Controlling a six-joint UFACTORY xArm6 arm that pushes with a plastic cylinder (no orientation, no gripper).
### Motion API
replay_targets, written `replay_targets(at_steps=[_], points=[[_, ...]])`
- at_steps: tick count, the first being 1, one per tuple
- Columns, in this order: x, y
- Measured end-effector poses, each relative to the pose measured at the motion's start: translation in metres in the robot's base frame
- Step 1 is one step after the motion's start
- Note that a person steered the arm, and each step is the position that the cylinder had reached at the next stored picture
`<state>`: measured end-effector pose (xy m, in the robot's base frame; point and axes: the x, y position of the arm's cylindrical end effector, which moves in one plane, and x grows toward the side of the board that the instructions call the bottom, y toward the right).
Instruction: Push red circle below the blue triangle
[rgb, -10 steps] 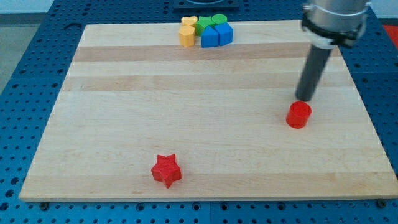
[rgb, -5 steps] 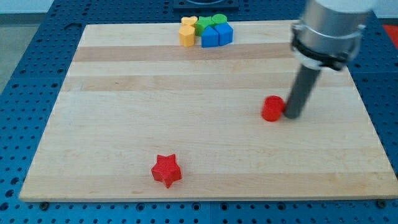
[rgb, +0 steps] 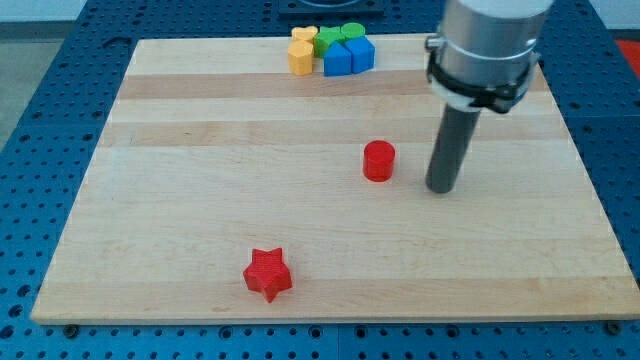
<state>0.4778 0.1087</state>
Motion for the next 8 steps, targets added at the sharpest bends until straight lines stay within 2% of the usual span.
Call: replay_targets(at_steps=[1, 3, 4, 5, 6, 8], points=[[-0.014, -0.046], [-0.102, -0.085], [-0.101, -0.085], [-0.072, -0.09], [-0.068, -0.124], [-0.124, -0.131]])
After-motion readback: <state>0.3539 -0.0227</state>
